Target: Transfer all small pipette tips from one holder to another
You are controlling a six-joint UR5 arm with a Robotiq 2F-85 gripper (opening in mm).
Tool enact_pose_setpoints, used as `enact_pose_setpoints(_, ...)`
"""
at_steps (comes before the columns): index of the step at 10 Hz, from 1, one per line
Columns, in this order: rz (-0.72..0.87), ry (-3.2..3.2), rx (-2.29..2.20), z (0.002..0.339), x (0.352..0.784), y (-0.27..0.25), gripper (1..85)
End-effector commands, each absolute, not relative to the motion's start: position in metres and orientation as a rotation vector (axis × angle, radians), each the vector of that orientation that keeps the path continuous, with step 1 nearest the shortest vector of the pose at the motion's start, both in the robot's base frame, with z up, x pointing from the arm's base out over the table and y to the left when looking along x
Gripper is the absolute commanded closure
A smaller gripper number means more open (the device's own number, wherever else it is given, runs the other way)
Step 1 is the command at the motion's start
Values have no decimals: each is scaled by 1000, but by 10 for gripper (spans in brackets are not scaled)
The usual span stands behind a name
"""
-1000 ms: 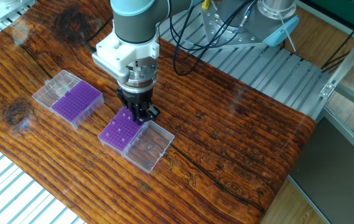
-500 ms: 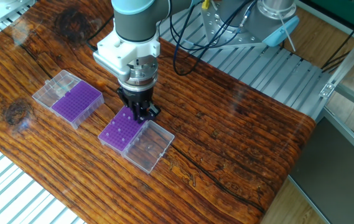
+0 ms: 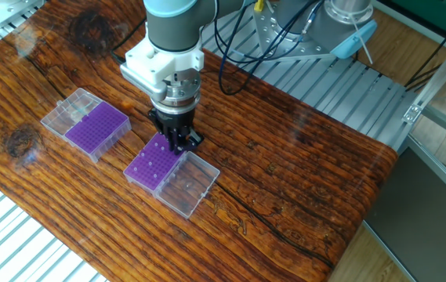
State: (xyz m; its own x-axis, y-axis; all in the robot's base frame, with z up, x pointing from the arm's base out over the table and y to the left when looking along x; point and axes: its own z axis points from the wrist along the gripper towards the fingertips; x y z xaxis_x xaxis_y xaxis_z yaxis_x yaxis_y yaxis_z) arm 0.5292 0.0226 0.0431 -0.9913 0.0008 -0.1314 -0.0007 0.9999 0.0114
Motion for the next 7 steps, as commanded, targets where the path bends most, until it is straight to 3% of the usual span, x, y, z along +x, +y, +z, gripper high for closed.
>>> enact_pose_setpoints(1,40,3007,-2,44,529,23,670)
enact_pose_setpoints(7,56,2996,-6,43,531,20,697)
